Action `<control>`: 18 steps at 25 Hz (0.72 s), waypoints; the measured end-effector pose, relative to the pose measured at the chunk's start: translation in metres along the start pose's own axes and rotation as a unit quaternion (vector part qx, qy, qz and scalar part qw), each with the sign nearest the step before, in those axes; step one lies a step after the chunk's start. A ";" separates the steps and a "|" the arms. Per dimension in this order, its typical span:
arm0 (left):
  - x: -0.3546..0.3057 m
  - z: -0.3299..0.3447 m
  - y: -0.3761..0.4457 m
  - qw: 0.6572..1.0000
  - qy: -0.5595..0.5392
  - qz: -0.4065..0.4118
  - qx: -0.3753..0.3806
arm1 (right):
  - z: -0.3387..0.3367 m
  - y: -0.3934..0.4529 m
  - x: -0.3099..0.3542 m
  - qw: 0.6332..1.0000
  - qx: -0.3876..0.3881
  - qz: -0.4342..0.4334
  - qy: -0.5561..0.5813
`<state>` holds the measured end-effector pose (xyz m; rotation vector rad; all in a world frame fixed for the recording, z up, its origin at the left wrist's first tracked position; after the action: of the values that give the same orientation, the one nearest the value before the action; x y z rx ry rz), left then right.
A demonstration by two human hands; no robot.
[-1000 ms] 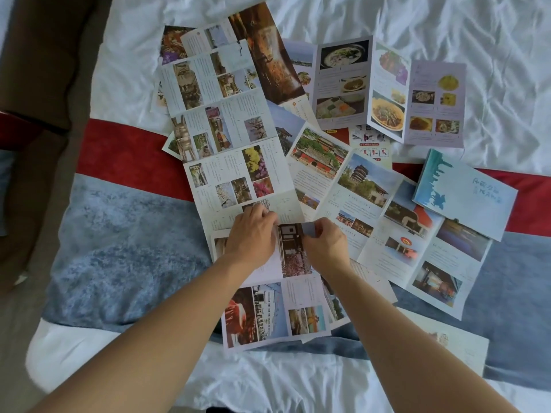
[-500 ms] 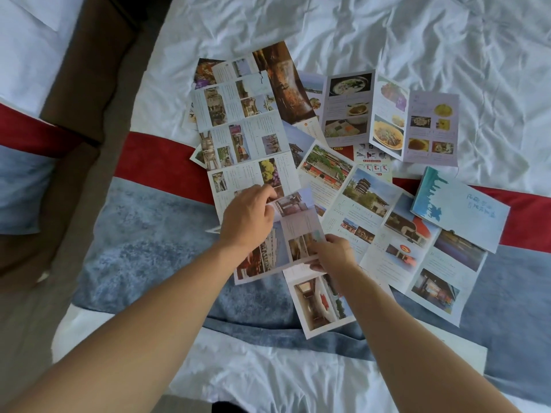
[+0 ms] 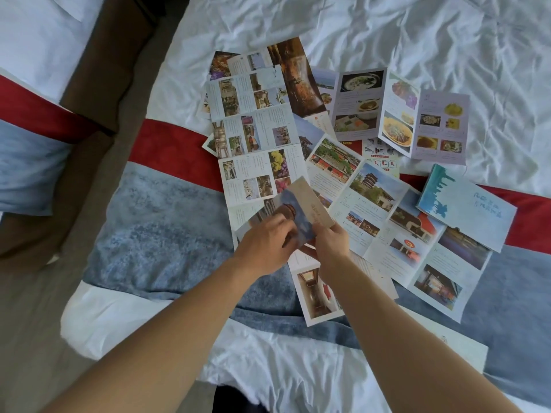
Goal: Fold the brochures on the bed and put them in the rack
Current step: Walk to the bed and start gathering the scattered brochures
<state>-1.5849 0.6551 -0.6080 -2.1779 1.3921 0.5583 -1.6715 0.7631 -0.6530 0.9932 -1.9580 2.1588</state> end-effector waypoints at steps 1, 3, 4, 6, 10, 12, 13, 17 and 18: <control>0.005 -0.001 -0.001 1.000 0.020 -0.015 0.004 | -0.002 -0.001 -0.001 1.000 -0.008 0.000 -0.008; 0.019 -0.008 -0.006 0.997 0.028 -0.072 -0.005 | -0.005 -0.003 -0.003 0.999 -0.013 0.006 -0.032; 0.027 -0.012 -0.010 0.994 0.017 -0.106 -0.012 | -0.005 -0.005 -0.003 0.999 -0.012 0.007 -0.047; 0.046 -0.017 -0.019 0.983 -0.024 -0.179 -0.016 | -0.002 -0.010 -0.002 0.998 0.001 0.001 -0.062; 0.072 -0.023 -0.044 0.960 -0.084 -0.265 -0.025 | 0.014 -0.020 0.001 0.994 0.023 -0.039 -0.099; 0.081 -0.036 -0.059 0.955 -0.067 -0.283 -0.061 | 0.026 -0.026 0.001 0.984 0.032 -0.082 -0.155; 0.087 -0.043 -0.066 0.951 -0.062 -0.293 -0.078 | 0.035 -0.031 -0.001 0.972 0.037 -0.114 -0.201; 0.118 -0.059 -0.096 0.946 -0.032 -0.311 -0.087 | 0.085 -0.053 -0.020 0.926 0.031 -0.216 -0.309; 0.131 -0.061 -0.106 0.948 -0.020 -0.308 -0.084 | 0.102 -0.056 -0.029 0.915 0.028 -0.239 -0.323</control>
<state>-1.4315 0.5632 -0.6155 -2.5467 0.5907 0.4843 -1.5816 0.6913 -0.6202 2.1426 -1.5741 1.7418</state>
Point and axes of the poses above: each hand's wrist, its own y-axis towards the middle knuckle, its own z-axis out of the palm, x = y × z, the point moved 7 cm from there along y, towards the middle knuckle, and after that the axes turned 5 degrees about z, right-handed, at the moved point
